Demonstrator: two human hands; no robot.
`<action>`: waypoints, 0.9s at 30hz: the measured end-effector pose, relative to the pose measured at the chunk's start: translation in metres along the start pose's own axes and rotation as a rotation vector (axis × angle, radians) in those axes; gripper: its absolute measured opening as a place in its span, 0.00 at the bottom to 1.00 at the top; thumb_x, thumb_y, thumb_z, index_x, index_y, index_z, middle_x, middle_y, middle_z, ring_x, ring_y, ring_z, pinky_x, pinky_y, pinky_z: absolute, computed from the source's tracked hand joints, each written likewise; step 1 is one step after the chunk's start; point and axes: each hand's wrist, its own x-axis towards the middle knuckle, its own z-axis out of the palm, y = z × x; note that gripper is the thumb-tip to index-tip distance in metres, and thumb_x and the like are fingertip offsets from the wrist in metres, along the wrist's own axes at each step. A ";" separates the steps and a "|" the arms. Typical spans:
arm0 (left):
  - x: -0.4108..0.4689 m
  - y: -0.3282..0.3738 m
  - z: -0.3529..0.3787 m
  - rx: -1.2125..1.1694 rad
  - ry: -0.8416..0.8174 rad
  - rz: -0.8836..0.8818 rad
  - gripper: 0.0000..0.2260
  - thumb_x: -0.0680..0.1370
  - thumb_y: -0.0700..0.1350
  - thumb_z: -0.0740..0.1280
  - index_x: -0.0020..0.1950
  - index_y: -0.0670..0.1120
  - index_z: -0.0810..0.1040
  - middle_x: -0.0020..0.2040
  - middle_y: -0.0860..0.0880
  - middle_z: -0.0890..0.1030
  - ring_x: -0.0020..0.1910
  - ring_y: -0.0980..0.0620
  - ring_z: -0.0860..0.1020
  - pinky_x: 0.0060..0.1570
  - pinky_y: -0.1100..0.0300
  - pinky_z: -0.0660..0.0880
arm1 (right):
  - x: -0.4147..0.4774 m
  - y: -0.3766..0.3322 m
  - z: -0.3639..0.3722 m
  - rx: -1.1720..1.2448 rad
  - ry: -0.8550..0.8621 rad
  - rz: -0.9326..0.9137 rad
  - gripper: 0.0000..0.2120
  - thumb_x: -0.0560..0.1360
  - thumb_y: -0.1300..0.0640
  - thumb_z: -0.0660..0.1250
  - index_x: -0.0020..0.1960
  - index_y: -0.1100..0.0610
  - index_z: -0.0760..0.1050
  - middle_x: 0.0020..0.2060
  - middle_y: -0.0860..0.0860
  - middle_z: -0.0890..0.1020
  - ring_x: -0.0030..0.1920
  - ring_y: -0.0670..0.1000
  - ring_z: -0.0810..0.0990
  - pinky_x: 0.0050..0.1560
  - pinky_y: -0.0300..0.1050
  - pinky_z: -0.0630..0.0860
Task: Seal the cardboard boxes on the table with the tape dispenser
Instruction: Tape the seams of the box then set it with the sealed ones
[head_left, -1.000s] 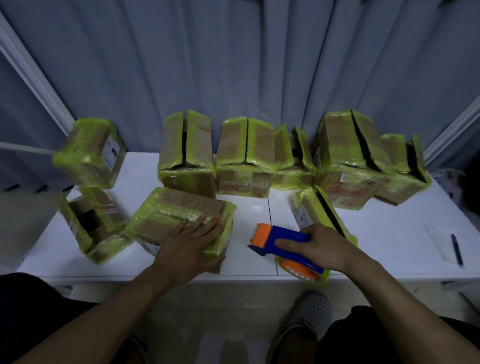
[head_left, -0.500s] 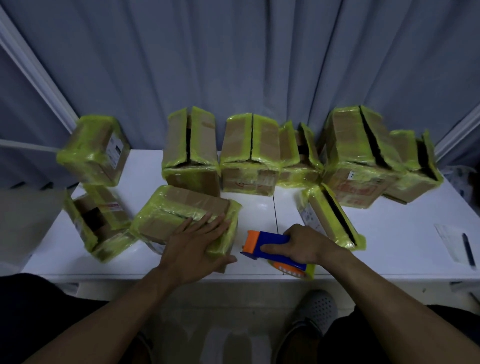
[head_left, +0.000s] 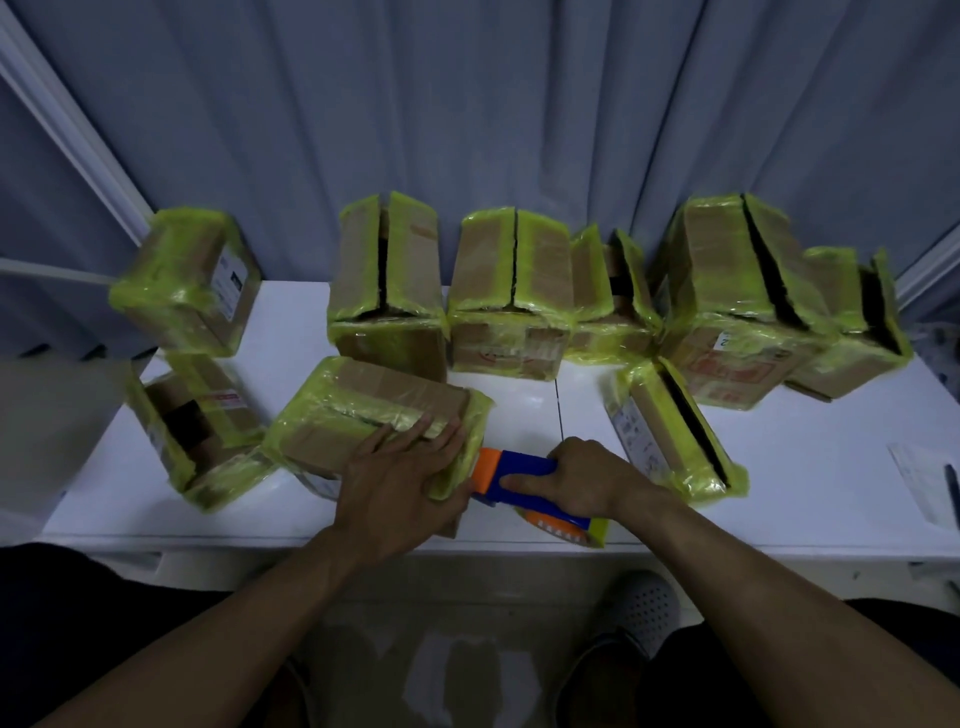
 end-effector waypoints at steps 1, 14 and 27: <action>0.000 0.000 0.000 -0.009 0.010 0.000 0.27 0.77 0.67 0.59 0.73 0.56 0.73 0.70 0.58 0.74 0.73 0.55 0.68 0.71 0.53 0.61 | 0.002 -0.001 -0.003 -0.011 0.007 -0.005 0.33 0.71 0.25 0.66 0.44 0.58 0.80 0.37 0.54 0.83 0.39 0.52 0.83 0.43 0.47 0.80; 0.000 0.003 0.000 -0.036 0.010 -0.021 0.27 0.77 0.66 0.59 0.72 0.56 0.74 0.70 0.58 0.74 0.73 0.55 0.69 0.70 0.49 0.65 | 0.008 -0.020 -0.009 -0.114 0.123 0.032 0.32 0.67 0.24 0.69 0.40 0.55 0.74 0.35 0.50 0.79 0.38 0.51 0.81 0.38 0.47 0.78; -0.011 0.018 -0.004 -0.120 0.101 -0.052 0.27 0.71 0.60 0.68 0.66 0.49 0.79 0.63 0.51 0.81 0.65 0.47 0.77 0.68 0.40 0.67 | -0.023 -0.003 -0.012 -0.131 0.274 0.159 0.35 0.67 0.20 0.64 0.38 0.54 0.71 0.33 0.51 0.76 0.35 0.52 0.79 0.35 0.45 0.73</action>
